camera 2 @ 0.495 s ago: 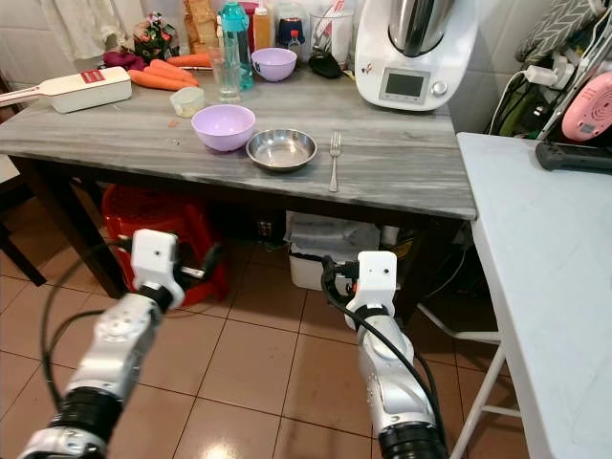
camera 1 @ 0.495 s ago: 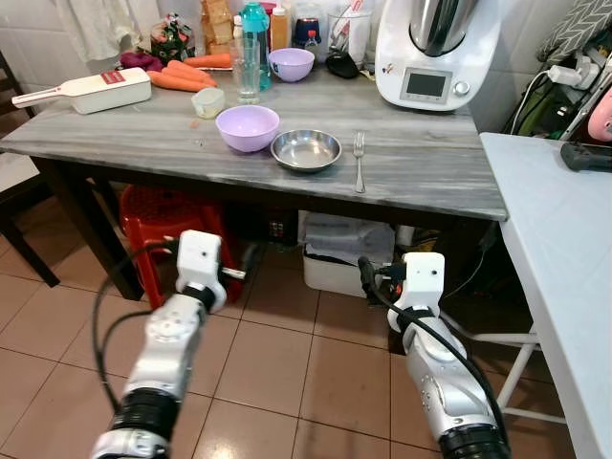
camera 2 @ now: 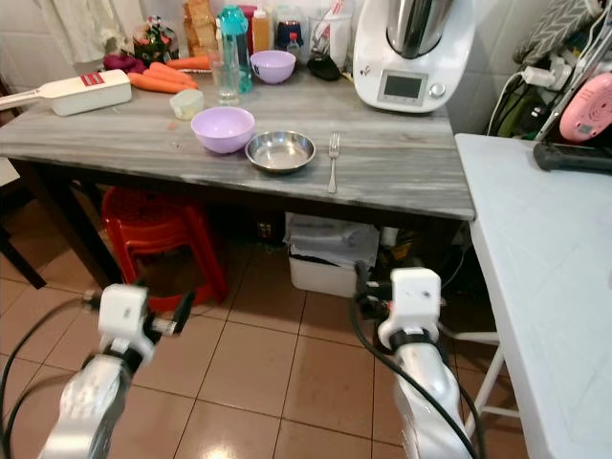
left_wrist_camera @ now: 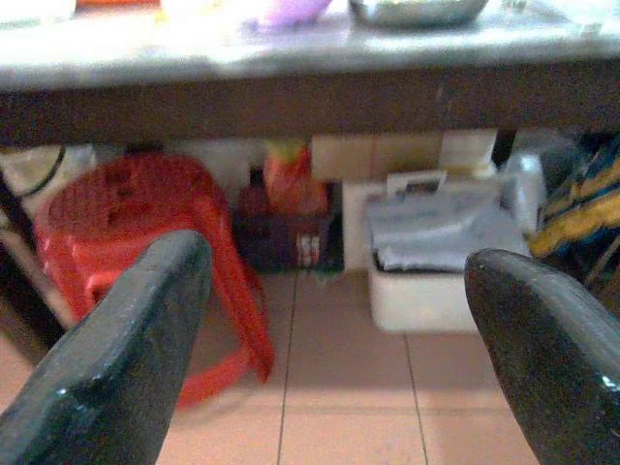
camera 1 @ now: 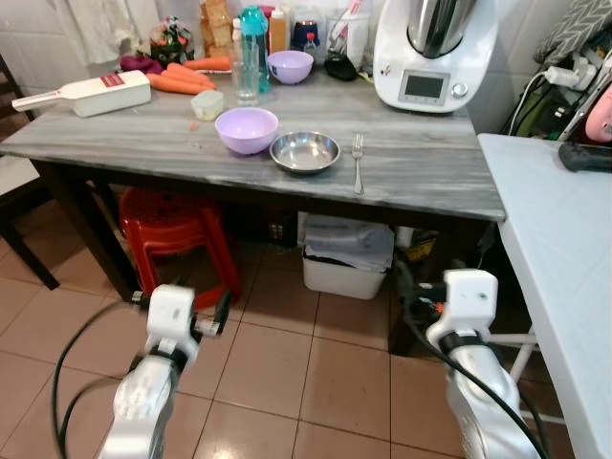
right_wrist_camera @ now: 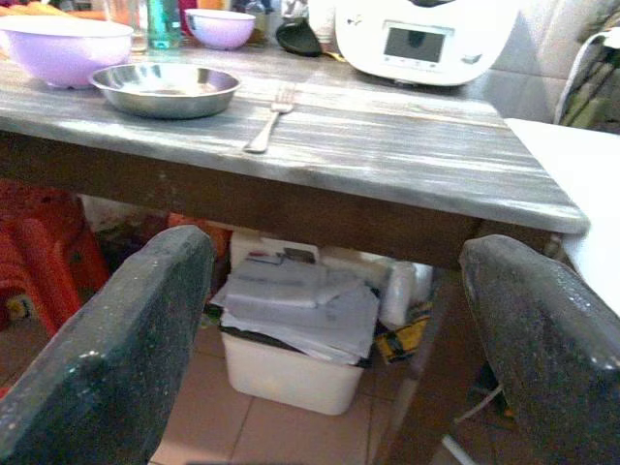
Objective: Setting the table
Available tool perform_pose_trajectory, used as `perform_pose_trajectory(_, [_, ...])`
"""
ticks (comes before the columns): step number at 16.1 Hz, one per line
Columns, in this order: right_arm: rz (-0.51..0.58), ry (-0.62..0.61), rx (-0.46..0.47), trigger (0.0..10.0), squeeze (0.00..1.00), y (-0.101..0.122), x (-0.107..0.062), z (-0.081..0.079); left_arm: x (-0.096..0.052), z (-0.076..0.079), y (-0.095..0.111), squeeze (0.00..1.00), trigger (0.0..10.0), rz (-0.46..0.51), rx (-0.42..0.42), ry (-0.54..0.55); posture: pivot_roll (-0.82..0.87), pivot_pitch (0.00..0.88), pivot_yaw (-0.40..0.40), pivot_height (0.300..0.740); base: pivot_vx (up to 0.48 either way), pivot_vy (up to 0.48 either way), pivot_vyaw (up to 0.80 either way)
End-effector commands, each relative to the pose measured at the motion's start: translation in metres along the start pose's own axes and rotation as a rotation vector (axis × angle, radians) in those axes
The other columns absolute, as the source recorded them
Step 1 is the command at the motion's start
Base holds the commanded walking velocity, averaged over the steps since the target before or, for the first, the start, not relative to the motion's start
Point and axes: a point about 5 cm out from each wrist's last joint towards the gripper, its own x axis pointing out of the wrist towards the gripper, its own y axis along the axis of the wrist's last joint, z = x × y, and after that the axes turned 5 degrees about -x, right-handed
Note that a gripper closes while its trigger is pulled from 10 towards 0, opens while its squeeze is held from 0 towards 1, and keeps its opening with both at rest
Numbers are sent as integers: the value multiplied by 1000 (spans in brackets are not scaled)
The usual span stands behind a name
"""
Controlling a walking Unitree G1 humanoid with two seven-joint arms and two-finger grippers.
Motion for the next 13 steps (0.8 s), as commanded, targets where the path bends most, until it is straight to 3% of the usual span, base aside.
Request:
perform_pose_trajectory(1, [1, -11, -5, 10000, 0, 3, -3, 2, 0, 0, 8, 0, 10000, 30, 2, 6, 30, 0, -7, 740, 0, 0, 0])
perform_pose_trajectory(4, [-27, -18, 0, 10000, 0, -1, -17, 3, -2, -2, 11, 0, 10000, 28, -1, 5, 31, 0, -3, 740, 0, 0, 0])
perform_pose_trajectory(9, [0, 6, -23, 10000, 0, 10, -14, 0, 10, 9, 28, 0, 10000, 72, -21, -25, 15, 0, 2, 740, 0, 0, -748])
perform_pose_trajectory(13, [33, 3, -16, 10000, 0, 21, -11, -2, 14, 16, 40, 0, 10000, 102, -36, -33, 11, 0, -4, 740, 0, 0, 0])
